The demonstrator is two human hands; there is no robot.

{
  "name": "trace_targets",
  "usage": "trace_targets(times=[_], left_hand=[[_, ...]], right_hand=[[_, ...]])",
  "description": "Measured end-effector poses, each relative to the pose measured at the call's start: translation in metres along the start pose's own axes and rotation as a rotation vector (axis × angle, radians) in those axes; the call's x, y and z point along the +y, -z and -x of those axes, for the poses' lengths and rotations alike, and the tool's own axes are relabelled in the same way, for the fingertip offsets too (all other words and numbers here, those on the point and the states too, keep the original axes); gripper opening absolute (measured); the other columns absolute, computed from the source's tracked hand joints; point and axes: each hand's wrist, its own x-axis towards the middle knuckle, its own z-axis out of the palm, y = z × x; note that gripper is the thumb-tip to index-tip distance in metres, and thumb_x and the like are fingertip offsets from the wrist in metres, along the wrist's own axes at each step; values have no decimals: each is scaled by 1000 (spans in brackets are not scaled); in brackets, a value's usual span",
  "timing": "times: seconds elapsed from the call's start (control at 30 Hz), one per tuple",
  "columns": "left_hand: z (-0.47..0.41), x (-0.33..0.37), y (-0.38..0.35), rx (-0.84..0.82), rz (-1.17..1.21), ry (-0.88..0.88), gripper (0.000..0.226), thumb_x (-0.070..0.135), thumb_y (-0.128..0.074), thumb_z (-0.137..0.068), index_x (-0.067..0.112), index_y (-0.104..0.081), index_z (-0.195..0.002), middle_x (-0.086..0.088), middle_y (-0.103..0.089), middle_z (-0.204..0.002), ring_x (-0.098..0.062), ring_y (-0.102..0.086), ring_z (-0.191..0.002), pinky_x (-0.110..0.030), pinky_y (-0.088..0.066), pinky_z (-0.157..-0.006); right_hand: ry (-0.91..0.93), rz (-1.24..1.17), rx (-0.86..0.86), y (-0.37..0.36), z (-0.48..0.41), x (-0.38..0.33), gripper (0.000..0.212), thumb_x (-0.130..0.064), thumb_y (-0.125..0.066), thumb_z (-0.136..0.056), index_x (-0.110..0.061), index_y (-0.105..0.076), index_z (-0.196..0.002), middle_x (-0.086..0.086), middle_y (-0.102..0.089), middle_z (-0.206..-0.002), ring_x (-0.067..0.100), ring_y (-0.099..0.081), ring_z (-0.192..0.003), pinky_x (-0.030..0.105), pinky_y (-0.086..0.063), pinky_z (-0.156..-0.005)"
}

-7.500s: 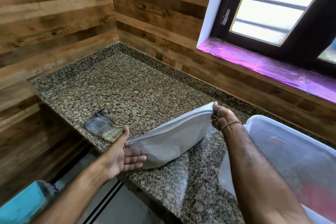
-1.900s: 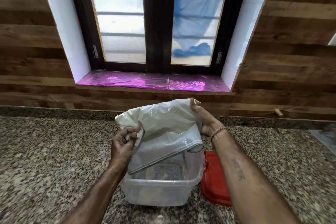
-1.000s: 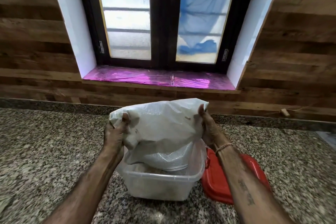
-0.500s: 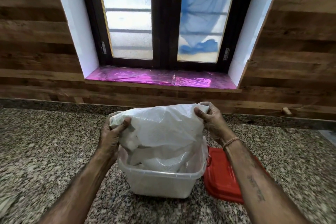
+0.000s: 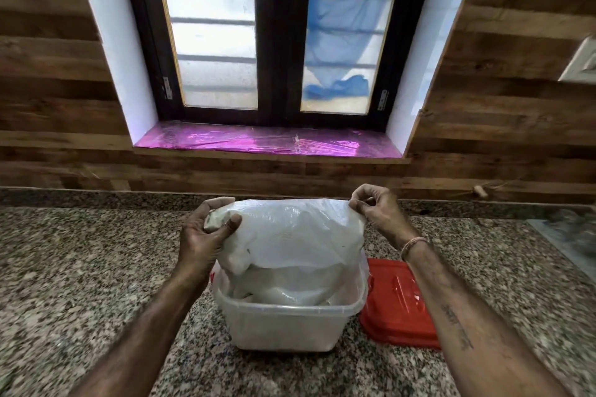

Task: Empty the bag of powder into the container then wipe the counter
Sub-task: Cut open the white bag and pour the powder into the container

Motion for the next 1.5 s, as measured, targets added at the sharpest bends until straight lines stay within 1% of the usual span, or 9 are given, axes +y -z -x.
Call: trace_targets(times=[0.37,0.5,0.63,0.8,0.93,1.1,1.3,1.37,1.5], left_hand=[[-14,-6,8,30,-199,-23,14,23,-79,-88,12,-69,-87,-2,-71,-80,-18,-61,-73,-32,-51,-66],[-20,8,4,-3,-866,-289,30,56,-73,-83,33,-74,-101,10,-74,-99,-19,-70,-90,-40,-56,-80],[-28,22,-45,-226,-1133,-388,52,75,-55,-83,37,-73,-114,12,-73,-113,-18,-67,-109,-42,-42,-96],[-29,29,-117,-288,-1082,-432,40,64,-64,-88,31,-73,-109,8,-74,-110,-18,-67,-107,-39,-38,-91],[-29,32,-138,-211,-996,-387,24,40,-75,-86,17,-69,-81,5,-70,-75,-17,-69,-85,-31,-37,-68],[-54,30,-116,-227,-784,-159,20,33,-79,-81,27,-67,-66,12,-59,-61,-14,-55,-69,-29,-39,-61],[-71,34,-103,-267,-580,-82,11,13,-76,-85,18,-74,-75,10,-66,-69,-7,-53,-70,-28,-41,-70],[-71,35,-102,-242,-584,-82,12,14,-75,-86,19,-74,-76,9,-66,-69,-7,-52,-69,-29,-41,-70],[-65,42,-108,-192,-642,-150,9,25,-73,-90,26,-73,-81,9,-67,-72,-7,-55,-67,-31,-44,-66]], right_hand=[[105,623,130,8,0,-38,20,-19,-71,-90,-29,-60,-76,-11,-59,-93,17,-49,-95,42,-48,-84],[93,557,64,13,-1,-46,22,-20,-73,-88,-29,-61,-72,-13,-58,-88,20,-57,-91,48,-54,-83],[77,479,61,3,-2,-57,23,-15,-73,-91,-26,-63,-73,-7,-61,-92,18,-60,-89,40,-55,-80],[36,336,20,2,-2,-67,16,-18,-70,-94,-18,-64,-80,-9,-61,-74,6,-51,-67,27,-43,-63],[56,83,26,7,5,-64,11,-14,-72,-95,-10,-68,-86,-8,-59,-72,-5,-48,-58,16,-41,-56],[-74,-388,-107,17,29,-24,40,-30,-68,-95,-7,-65,-128,-5,-72,-98,2,-62,-81,16,-48,-68],[-109,-552,-220,-17,36,8,80,-61,-86,-68,-3,-69,-122,8,-73,-109,22,-63,-99,40,-50,-90],[-88,-634,-231,-23,33,3,89,-65,-86,-64,-1,-66,-124,7,-72,-110,19,-65,-100,35,-55,-89],[-34,-727,-237,-29,28,-4,72,-43,-89,-72,4,-64,-120,12,-72,-107,22,-67,-97,29,-58,-84]])
